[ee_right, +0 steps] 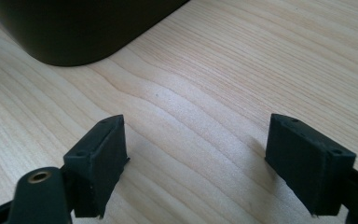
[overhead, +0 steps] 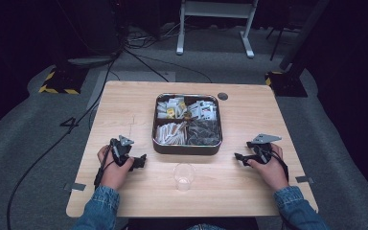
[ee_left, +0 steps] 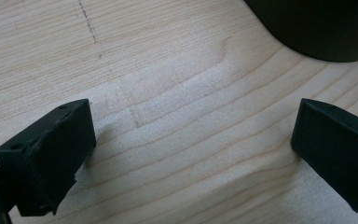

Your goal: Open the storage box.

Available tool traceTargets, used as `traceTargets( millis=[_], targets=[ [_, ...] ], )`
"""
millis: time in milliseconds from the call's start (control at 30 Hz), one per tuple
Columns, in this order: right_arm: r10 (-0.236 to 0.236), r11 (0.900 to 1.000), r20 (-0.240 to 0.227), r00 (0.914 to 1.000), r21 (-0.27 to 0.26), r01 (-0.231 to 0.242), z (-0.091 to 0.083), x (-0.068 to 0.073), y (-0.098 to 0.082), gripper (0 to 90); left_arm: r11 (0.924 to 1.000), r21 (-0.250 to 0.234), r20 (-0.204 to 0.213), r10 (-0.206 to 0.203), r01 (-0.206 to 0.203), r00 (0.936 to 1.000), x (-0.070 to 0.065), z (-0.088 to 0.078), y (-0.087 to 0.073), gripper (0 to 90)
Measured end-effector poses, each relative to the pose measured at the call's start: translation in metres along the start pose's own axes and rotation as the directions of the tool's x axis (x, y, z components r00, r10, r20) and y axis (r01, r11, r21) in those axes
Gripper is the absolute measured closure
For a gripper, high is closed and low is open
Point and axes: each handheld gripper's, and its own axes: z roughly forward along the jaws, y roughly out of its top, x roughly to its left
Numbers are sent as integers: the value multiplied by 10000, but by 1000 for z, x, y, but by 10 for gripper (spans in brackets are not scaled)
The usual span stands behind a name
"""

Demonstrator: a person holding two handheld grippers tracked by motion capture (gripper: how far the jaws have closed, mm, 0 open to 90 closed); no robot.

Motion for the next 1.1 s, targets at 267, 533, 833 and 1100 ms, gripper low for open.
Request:
traceTargets(
  millis=[267,533,833,1100],
  targets=[
    [33,10000,-5,10000,-11,-33,-1,0,-1,207,10000,3,15,15,-15,10000,0,0,0,1],
    [417,9991,-215,9989,90,-415,-5,2,1,231,10000,13,25,38,-38,10000,0,0,0,1],
    [457,9987,-288,9985,-213,-463,-18,7,14,253,10000,16,37,67,-67,10000,1,0,0,1],
    [457,9952,-661,9968,-835,-511,-27,19,46,271,10000,-12,-41,-59,59,10000,1,0,0,1]
  ],
)
